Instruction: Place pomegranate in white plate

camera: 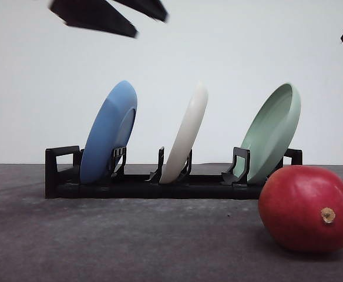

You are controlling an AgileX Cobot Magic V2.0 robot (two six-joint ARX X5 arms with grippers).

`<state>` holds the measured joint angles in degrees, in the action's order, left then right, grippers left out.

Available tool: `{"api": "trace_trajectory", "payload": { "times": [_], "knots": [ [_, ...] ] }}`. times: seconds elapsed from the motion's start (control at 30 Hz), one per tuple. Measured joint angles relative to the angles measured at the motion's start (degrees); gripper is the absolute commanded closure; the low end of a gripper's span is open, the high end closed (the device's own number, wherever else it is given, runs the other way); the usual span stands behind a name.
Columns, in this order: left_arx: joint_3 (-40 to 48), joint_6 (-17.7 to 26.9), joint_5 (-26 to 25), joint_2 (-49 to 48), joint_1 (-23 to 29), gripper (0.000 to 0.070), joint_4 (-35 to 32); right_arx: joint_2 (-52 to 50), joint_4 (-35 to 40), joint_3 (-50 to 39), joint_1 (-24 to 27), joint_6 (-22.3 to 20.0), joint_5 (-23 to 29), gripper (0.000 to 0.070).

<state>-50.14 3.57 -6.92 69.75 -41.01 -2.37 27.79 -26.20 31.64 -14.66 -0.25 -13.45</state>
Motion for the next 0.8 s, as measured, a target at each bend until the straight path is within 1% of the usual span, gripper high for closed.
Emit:
{"api": "trace_trajectory", "payload": {
  "times": [0.13,0.2,0.53,0.8],
  "knots": [
    [-0.01,-0.53,2.92,5.32,-2.18,0.0269,-5.63,0.0,0.0,0.0,0.0,0.02,0.0,0.0213],
    [-0.27,-0.68,4.08,7.96,-2.96,0.0269,-7.33,0.0,0.0,0.0,0.0,0.01,0.0,0.0213],
    [-6.37,-1.5,8.6,20.38,-3.85,0.027,-8.96,0.0,0.0,0.0,0.0,0.0,0.0,0.0213],
    [-12.9,-1.5,9.88,29.25,-3.85,0.0272,-9.08,0.0,0.0,0.0,0.0,0.01,0.0,0.0213]
  ]
}}
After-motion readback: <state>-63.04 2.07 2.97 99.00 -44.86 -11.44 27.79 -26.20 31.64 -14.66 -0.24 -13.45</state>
